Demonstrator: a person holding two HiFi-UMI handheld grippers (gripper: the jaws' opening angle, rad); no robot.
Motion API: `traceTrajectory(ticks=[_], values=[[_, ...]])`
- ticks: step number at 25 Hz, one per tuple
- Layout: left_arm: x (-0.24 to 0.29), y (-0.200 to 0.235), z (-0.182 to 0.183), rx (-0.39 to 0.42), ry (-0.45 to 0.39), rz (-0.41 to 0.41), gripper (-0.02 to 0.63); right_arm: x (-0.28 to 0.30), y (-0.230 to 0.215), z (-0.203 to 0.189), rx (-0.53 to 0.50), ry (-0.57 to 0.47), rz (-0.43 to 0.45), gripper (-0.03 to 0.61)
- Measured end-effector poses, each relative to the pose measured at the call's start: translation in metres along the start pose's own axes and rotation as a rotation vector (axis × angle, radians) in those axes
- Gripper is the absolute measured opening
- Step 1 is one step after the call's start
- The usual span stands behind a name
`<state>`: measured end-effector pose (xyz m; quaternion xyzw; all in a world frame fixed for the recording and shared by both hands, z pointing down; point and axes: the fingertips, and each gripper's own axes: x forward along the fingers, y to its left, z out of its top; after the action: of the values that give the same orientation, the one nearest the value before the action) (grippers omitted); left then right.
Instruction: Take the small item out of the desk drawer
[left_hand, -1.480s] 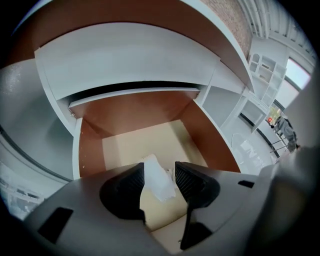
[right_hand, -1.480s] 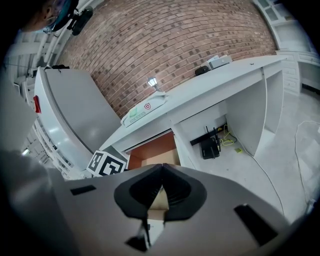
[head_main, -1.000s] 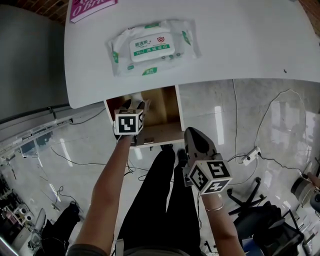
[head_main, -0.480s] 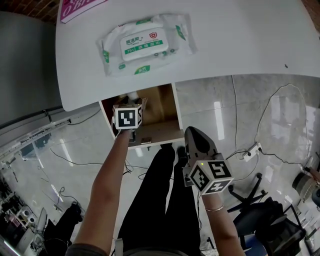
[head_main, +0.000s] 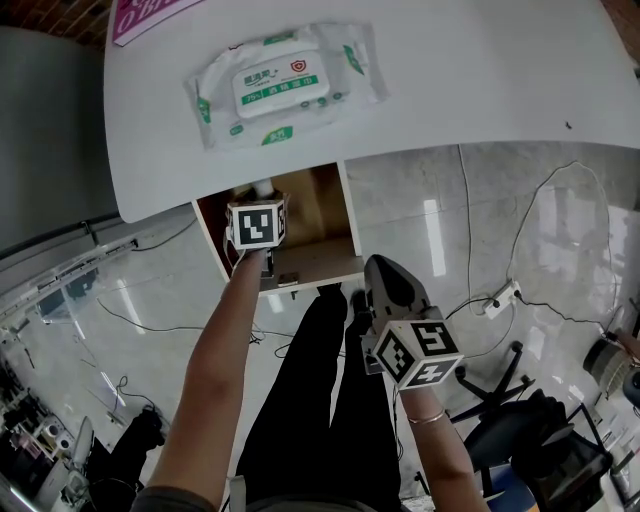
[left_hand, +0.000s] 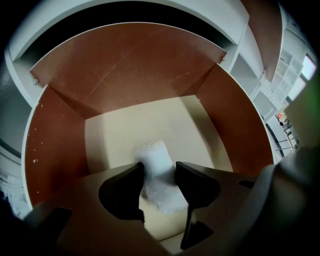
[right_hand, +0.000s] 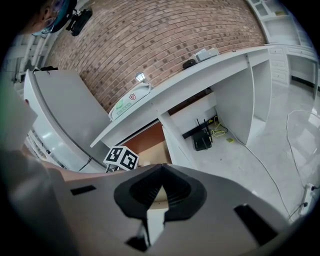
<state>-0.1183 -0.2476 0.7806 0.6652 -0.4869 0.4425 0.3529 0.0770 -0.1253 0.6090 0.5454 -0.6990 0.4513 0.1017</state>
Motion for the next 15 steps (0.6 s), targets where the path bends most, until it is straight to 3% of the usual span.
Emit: traceTrajectory(ticks=[15], values=[[-0.037,-0.021,0.008,0.185,-0.057,-0.017,0.184,-0.006,0.003,0.001,0.004,0.001,-0.004,0.005]])
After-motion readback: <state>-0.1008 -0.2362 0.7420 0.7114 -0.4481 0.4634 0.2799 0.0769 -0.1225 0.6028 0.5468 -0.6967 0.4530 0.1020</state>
